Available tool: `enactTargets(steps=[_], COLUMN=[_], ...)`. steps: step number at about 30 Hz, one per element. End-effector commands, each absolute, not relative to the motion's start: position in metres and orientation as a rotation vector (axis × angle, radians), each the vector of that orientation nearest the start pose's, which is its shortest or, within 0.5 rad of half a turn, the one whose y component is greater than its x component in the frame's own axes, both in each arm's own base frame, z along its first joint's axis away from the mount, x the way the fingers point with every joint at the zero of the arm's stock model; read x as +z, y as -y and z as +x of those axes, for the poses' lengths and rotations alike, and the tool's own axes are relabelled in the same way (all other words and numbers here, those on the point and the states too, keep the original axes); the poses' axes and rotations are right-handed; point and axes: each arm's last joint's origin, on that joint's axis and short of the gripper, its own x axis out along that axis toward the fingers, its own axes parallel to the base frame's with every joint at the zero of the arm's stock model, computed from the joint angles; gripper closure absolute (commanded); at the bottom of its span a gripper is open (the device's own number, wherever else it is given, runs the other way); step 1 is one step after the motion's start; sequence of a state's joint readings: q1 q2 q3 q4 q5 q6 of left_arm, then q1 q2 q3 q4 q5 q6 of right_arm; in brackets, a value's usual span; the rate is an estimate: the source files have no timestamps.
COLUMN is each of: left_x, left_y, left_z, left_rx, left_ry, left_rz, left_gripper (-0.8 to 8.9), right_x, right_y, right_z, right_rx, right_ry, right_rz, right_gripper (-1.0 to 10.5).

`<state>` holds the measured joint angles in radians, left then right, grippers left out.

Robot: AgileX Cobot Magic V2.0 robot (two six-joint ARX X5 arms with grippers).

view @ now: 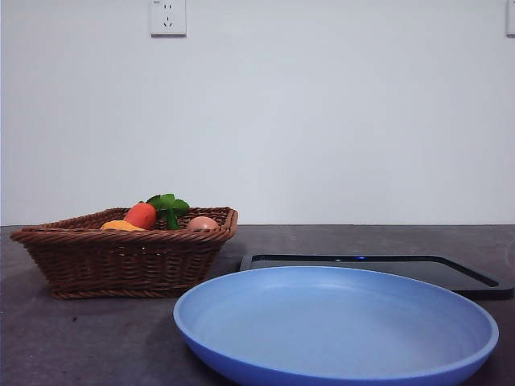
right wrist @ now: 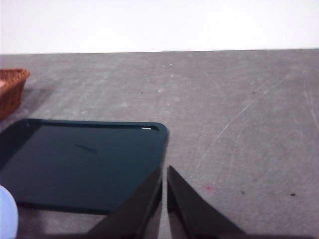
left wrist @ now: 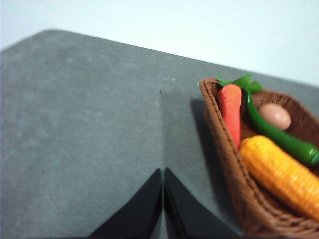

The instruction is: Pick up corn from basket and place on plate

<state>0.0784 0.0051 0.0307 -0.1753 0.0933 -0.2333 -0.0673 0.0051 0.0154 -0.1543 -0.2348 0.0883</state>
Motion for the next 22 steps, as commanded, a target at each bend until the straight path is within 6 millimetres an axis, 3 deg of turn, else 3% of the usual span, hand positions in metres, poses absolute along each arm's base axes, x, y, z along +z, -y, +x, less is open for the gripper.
enactTargets(steps=[1, 11, 22], left_x=[0.148, 0.161, 0.208], left_y=[-0.005, 0.002, 0.005], left_z=[0.096, 0.092, 0.083], left_rx=[0.017, -0.192, -0.273], left_ry=[-0.178, -0.232, -0.283], left_rz=[-0.388, -0.508, -0.527], left_gripper=[8.07, 8.07, 8.07], right_x=[0.151, 0.175, 0.23], right_y=[0.0, -0.002, -0.004], right_z=[0.096, 0.088, 0.073], right_rx=[0.153, 0.173, 0.225], right_ry=[-0.167, -0.191, -0.18], right_rz=[0.217, 0.392, 0.365], right_gripper=[9.4, 9.4, 9.4])
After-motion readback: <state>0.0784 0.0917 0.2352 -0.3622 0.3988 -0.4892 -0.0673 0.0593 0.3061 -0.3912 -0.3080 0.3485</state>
